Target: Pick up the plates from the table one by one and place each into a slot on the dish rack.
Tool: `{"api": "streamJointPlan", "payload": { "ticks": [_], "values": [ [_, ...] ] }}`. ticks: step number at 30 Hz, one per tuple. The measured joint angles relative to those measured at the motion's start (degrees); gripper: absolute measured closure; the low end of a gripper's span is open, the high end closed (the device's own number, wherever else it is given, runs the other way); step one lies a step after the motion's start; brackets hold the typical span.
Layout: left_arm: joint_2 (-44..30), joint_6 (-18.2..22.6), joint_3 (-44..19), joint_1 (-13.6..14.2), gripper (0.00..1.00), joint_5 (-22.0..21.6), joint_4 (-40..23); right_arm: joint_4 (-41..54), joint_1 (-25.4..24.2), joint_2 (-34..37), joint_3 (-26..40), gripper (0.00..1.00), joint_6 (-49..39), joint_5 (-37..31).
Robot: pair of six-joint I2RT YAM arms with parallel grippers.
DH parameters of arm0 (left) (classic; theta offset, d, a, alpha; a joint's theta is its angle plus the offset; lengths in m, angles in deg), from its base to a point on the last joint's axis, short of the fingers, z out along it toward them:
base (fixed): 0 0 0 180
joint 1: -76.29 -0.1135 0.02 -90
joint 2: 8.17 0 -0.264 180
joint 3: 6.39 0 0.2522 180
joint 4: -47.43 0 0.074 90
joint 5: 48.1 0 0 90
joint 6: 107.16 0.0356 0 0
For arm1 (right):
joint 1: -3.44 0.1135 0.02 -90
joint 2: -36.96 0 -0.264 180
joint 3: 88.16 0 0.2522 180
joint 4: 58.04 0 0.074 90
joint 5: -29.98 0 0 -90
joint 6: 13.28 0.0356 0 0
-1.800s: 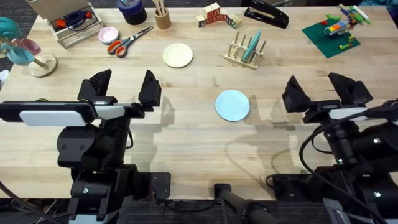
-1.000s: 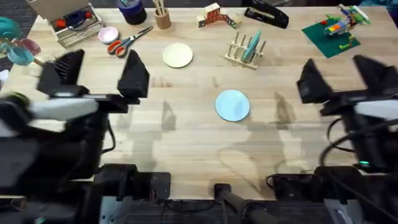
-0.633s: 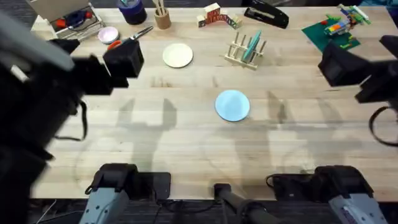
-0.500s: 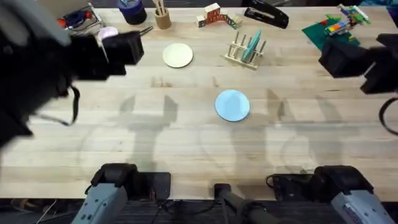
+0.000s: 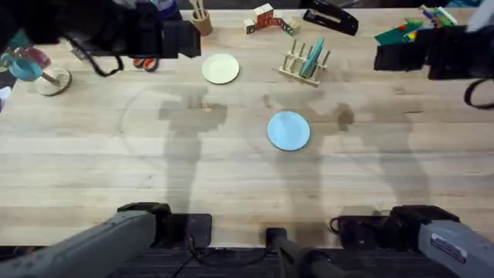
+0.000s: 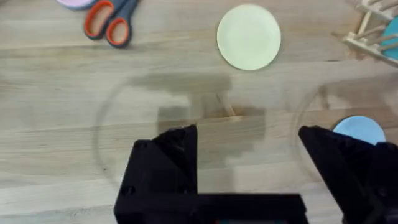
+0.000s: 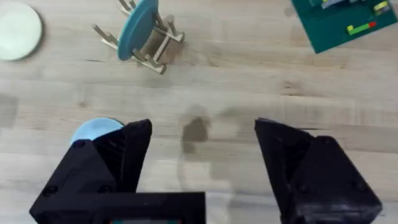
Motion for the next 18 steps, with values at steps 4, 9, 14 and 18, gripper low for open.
{"api": "streamJointPlan", "payload": {
  "ticks": [4,9,14,18],
  "values": [
    [-4.0,0.0,-0.2,0.0,0.008,0.4,-0.2,1.0,0.0,4.3,2.3,0.006,0.0,0.0],
    [-4.9,0.0,-0.2,0.0,0.007,0.9,0.2,1.0,0.0,5.0,2.6,0.006,0.0,0.0],
    [-4.9,0.0,-0.2,0.0,0.008,1.1,0.5,1.1,0.0,5.0,2.6,0.006,0.0,0.0],
    [-4.9,-0.4,-0.2,0.0,0.523,1.7,2.0,1.1,0.0,5.0,2.6,0.006,0.0,0.0]
  ]
}}
